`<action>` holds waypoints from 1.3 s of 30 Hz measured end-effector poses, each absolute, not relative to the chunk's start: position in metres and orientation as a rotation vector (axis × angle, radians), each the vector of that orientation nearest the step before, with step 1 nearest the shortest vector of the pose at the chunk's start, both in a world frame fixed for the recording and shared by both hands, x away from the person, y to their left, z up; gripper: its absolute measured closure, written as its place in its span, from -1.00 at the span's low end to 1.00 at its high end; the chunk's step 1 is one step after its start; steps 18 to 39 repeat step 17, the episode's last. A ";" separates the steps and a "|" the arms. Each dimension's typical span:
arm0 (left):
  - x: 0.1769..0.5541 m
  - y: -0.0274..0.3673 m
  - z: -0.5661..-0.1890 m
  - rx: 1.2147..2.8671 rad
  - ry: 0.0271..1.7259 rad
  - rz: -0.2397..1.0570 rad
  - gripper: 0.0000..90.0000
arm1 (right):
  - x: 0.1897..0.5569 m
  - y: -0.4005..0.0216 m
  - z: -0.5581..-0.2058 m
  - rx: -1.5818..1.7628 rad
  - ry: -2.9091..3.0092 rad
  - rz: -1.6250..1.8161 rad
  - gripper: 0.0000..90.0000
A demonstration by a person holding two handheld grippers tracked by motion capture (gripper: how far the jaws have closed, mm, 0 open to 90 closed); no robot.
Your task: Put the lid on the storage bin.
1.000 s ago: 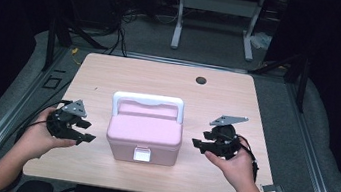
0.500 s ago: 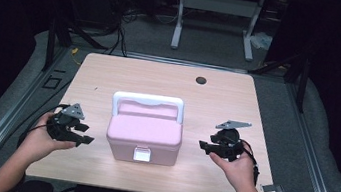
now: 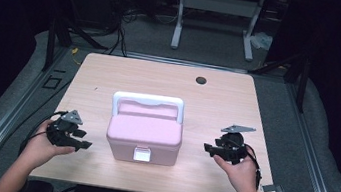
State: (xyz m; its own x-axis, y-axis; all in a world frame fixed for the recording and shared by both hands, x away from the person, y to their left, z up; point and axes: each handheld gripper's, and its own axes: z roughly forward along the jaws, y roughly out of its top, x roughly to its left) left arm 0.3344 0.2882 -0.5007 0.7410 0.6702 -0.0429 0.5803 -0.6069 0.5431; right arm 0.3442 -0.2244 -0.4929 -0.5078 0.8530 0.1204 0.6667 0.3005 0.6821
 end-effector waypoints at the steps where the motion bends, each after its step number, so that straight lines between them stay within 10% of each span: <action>1: 0.334 0.289 -0.503 2.394 0.948 0.224 0.06 | 0.344 -0.226 -0.494 1.384 2.308 1.012 0.07; 39: 0.332 0.297 -0.524 2.374 1.010 0.181 0.07 | 0.342 -0.233 -0.508 1.427 2.294 1.036 0.06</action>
